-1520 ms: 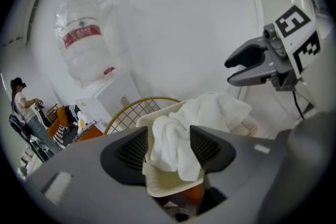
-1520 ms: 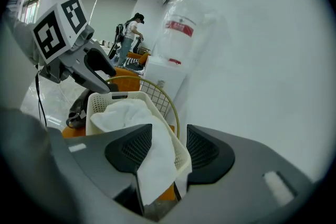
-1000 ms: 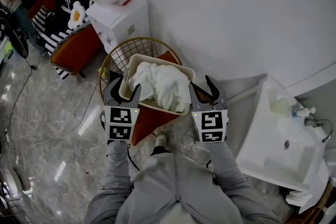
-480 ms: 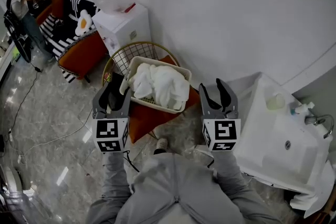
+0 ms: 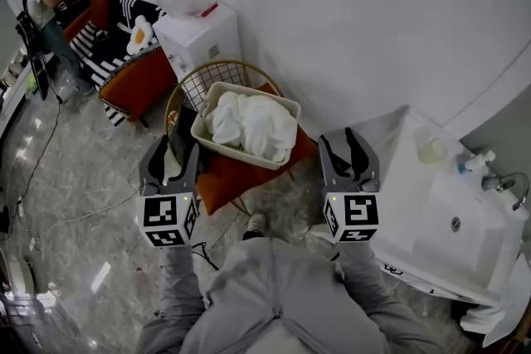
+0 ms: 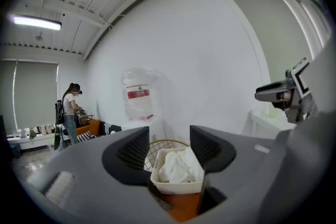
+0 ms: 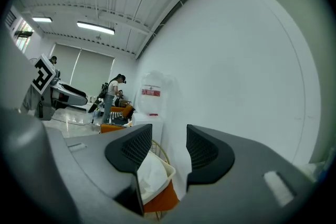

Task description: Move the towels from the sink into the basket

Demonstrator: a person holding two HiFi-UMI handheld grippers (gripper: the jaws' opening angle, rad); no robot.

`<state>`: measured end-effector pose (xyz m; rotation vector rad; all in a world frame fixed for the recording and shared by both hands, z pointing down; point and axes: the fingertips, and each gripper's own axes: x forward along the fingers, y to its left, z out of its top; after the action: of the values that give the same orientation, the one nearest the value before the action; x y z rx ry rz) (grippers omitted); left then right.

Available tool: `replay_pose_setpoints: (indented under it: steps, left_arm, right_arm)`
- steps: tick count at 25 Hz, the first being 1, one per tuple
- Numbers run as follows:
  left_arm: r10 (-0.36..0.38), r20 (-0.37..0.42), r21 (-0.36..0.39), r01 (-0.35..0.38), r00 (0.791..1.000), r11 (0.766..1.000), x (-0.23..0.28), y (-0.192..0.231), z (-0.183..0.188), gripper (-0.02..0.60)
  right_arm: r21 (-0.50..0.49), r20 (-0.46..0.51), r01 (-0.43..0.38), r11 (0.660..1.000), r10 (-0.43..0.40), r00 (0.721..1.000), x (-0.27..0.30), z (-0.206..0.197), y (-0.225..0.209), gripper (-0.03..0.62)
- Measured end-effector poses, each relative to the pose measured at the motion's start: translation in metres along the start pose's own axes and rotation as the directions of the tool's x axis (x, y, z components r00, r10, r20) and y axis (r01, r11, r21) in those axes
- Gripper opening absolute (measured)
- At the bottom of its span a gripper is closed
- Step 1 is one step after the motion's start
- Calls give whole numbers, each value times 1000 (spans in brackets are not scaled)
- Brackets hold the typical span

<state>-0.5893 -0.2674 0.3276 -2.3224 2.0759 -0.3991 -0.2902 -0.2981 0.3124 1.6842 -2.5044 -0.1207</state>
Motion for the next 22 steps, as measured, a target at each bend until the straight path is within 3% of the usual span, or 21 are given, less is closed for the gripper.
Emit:
replay_pose_setpoints:
  steps: [9,22]
  left_arm:
    - [36,28,1,-36,999,999,-28,-3,1,272]
    - [53,30,3,-53,998,999,-40,-2,2,272]
  right_arm:
    - [-6,6,-43,999,43,999,-16,-7,11,187]
    - [-26,-17,-42,999,42,999,-16,-12,14,187]
